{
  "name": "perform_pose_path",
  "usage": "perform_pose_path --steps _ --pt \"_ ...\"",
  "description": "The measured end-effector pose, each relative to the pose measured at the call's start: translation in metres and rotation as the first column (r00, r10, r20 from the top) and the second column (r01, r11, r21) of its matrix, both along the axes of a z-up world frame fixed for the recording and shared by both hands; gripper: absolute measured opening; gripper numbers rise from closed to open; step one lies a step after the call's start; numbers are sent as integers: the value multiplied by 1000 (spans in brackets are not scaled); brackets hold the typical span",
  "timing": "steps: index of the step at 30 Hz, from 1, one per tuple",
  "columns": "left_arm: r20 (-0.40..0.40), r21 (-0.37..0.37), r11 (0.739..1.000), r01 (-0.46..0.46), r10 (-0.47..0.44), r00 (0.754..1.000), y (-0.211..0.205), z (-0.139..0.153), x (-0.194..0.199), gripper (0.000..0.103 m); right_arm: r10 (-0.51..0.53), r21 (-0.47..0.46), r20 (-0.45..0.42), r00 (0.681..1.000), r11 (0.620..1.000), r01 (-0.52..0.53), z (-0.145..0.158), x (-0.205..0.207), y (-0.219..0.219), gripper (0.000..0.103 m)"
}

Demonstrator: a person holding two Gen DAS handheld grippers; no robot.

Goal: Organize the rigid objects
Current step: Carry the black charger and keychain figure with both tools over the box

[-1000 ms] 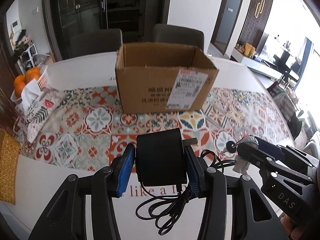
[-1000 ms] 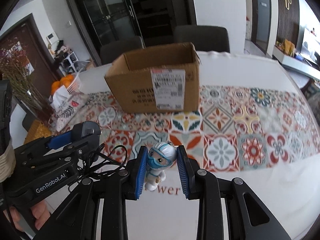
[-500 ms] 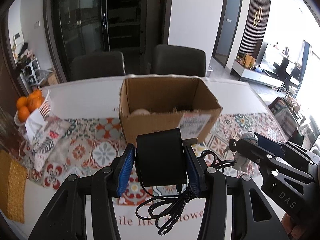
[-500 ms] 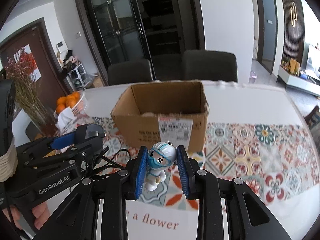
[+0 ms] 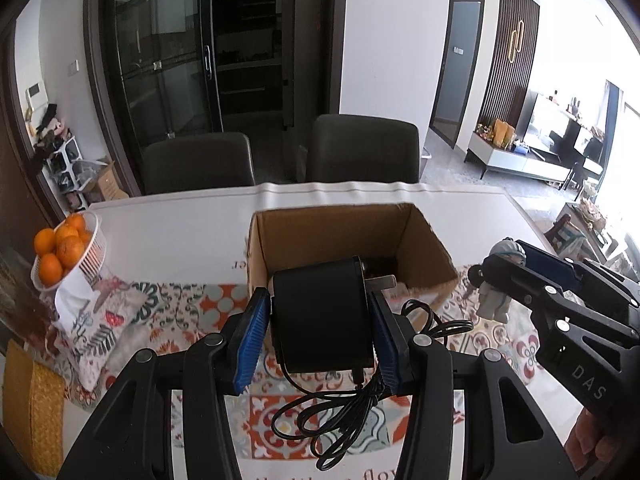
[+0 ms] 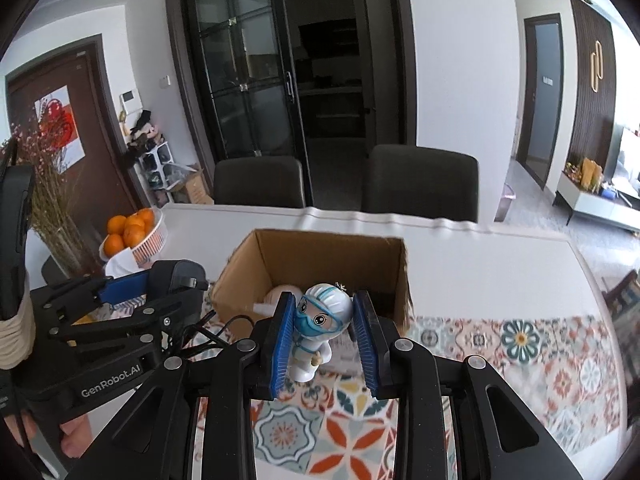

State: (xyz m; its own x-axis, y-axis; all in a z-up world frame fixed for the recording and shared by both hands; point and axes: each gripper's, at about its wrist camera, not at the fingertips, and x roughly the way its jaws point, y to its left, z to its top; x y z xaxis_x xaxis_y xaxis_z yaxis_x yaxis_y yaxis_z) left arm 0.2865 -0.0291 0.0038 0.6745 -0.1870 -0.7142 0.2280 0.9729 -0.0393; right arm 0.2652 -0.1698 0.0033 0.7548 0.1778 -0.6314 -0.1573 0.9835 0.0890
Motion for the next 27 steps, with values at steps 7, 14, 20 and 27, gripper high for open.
perform_pose_path --steps 7,14,20,27 --pt "7 8 1000 -7 6 1000 -1 5 32 48 13 -3 -9 1000 1000 -13 5 32 -1 30" --pt "-24 5 1000 -7 7 1000 -5 -2 65 48 24 3 -71 997 1000 -24 -5 67 -6 30" --pt "-42 8 1000 -2 3 999 -14 -14 92 48 12 -6 -123 992 1000 -13 -19 91 -11 30" --pt "-90 12 1000 10 -9 996 -26 -32 122 49 6 -11 -189 982 1000 -8 -39 116 -18 30"
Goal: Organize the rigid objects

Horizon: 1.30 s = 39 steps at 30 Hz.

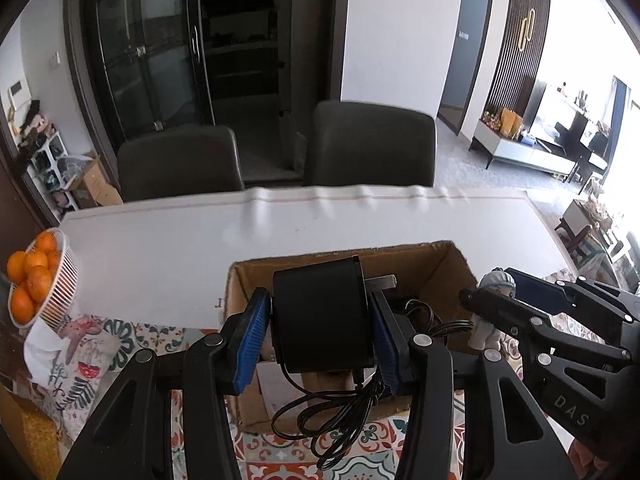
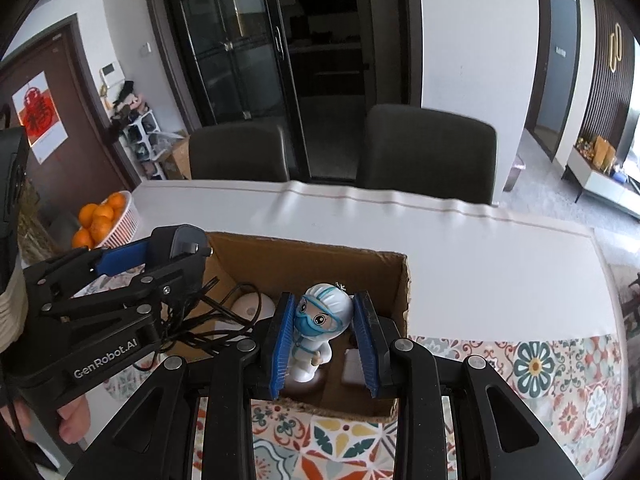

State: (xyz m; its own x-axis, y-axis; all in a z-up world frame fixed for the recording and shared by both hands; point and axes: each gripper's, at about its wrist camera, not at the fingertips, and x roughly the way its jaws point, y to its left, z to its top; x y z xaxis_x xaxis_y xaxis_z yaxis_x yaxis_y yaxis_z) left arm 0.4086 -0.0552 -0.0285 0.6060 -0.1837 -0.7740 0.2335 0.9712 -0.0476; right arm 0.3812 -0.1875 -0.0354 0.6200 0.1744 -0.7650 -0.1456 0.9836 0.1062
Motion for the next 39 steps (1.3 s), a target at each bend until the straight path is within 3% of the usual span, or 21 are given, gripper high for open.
perform_pose_path --steps 7,11,18,19,20,21,27,31,36,39 --pt "-89 24 1000 2 0 996 -6 -28 14 48 3 -3 -74 997 1000 -3 -23 14 -2 30" --pt "-71 43 999 -5 8 997 -5 -28 11 49 3 -4 -94 996 1000 -3 -31 17 -3 30" --pt "-8 133 986 -103 105 994 7 -18 -4 79 -4 -18 -87 996 1000 2 -31 17 0 31" --pt "-3 138 984 -113 115 993 9 -17 -5 81 -9 -24 -83 996 1000 7 -30 17 1 39" --pt "3 141 982 -122 123 992 12 -16 -7 81 -13 -29 -81 997 1000 11 -30 17 1 54" --pt "6 145 981 -130 131 991 14 -15 -9 82 -23 -39 -75 997 999 20 -28 16 2 58" --pt "24 137 977 -161 159 987 24 -7 -28 89 -91 -105 -33 995 991 87 -13 -6 3 60" --pt "49 115 979 -170 165 985 31 5 -51 92 -127 -124 15 992 984 128 3 -31 3 68" --pt "105 91 983 -162 152 983 33 25 -84 102 -166 -119 80 983 977 175 29 -68 -2 74" --pt "145 79 985 -155 142 979 32 37 -107 103 -190 -106 110 976 974 201 42 -89 -6 79"
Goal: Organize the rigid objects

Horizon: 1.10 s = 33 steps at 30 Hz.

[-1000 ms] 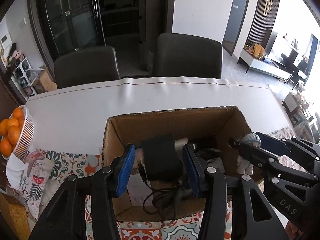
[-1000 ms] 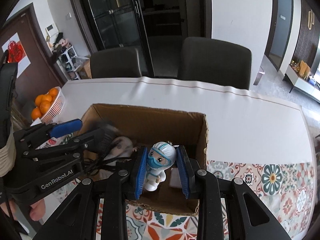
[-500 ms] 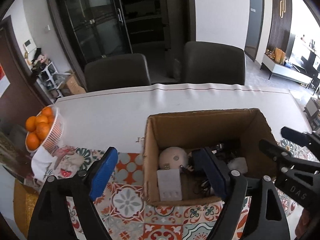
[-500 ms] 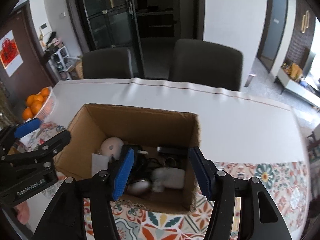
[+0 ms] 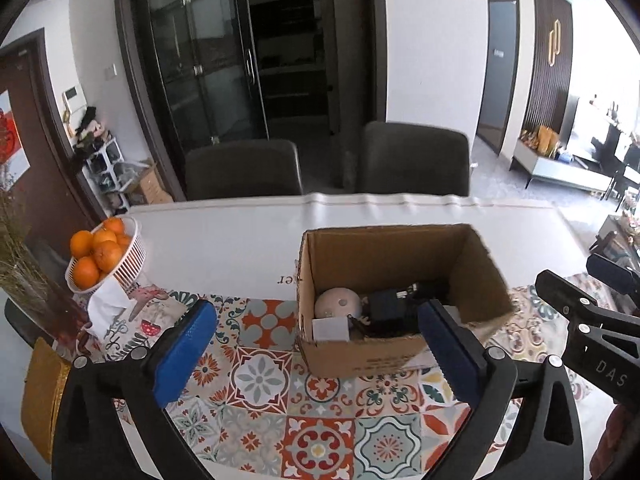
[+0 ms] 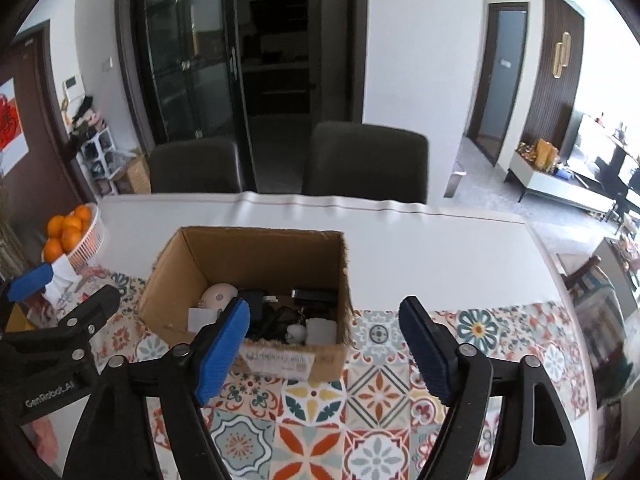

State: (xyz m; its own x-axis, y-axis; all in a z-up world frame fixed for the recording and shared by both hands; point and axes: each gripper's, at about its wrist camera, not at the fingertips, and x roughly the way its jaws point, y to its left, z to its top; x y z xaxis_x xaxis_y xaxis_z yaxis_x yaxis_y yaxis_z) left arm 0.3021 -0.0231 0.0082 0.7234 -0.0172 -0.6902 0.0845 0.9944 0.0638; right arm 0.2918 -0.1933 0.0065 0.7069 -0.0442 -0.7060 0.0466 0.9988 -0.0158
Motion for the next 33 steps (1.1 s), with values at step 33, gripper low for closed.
perform_pose_path --steps 33 --pt "201 17 999 -29 25 979 1 53 -162 103 -4 -15 155 988 1000 7 47 -159 1 90"
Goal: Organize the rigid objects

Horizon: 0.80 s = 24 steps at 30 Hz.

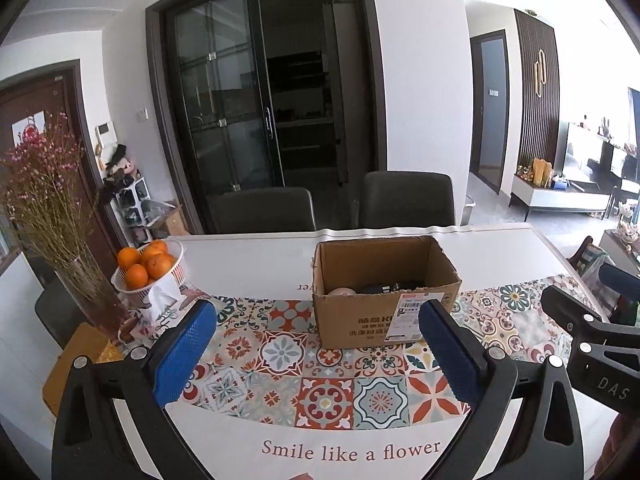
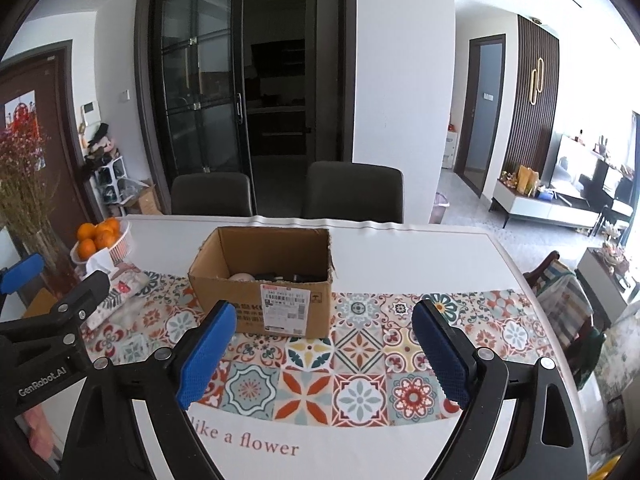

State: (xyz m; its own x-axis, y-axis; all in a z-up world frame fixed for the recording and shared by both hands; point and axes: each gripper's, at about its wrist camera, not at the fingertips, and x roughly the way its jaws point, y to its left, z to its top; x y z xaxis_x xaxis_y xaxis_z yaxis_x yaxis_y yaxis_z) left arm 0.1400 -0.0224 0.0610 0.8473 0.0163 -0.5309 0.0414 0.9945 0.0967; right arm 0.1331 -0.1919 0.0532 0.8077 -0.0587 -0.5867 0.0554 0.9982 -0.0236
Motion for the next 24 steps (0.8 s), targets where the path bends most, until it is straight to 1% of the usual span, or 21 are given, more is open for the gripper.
perform_pose_path --steps 10,15,19,24 --pt "29 -6 1000 17 -17 999 -3 7 -13 103 -1 14 20 1000 1000 1 7 -13 -5 90" --pt "28 -5 1000 25 -25 999 -6 7 -16 103 -4 21 22 1000 1000 3 8 -16 -7 90" --pt "21 -21 999 35 -34 999 -7 8 -17 103 -6 32 21 1000 999 5 8 -18 -10 90" --pt "28 -17 999 38 -38 999 -8 10 -18 103 -10 36 22 1000 999 9 9 -20 -13 90"
